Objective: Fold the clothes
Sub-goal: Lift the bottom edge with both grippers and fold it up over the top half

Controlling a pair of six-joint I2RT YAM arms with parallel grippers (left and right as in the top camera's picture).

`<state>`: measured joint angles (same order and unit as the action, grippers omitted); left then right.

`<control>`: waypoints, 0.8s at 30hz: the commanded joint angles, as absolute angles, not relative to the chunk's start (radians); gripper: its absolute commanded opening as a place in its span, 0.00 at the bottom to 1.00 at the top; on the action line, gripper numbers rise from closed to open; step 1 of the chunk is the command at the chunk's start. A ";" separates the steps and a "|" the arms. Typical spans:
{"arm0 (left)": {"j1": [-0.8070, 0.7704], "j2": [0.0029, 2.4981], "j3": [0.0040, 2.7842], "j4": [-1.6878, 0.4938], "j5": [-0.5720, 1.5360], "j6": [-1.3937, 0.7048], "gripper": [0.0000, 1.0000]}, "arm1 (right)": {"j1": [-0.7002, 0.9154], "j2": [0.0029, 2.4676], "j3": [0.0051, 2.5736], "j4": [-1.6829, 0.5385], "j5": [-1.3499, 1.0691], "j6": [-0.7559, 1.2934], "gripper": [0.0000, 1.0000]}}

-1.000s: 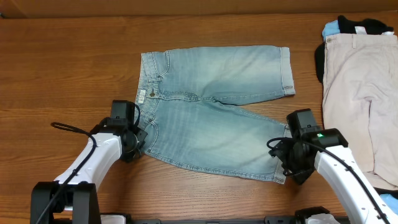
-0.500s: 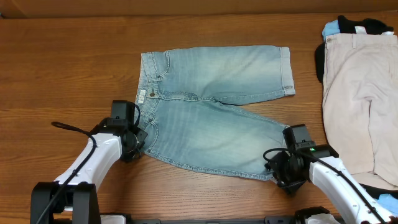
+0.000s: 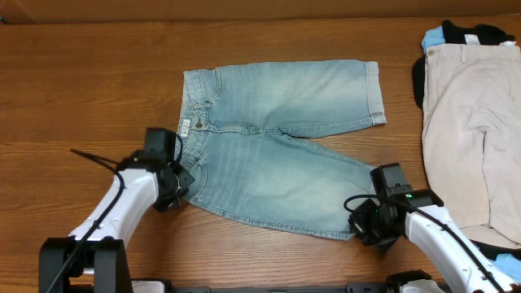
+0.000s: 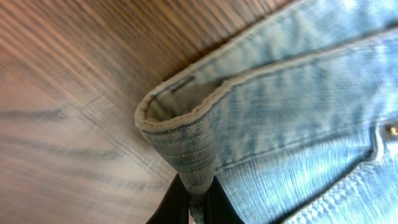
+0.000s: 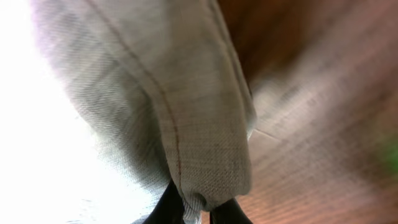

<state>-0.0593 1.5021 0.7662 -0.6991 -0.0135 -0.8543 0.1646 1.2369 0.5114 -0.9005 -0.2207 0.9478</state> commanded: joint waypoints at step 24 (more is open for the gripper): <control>-0.059 1.478 1.561 -1.549 -0.056 -0.634 0.04 | 0.166 1.050 1.385 -1.552 0.163 0.749 0.04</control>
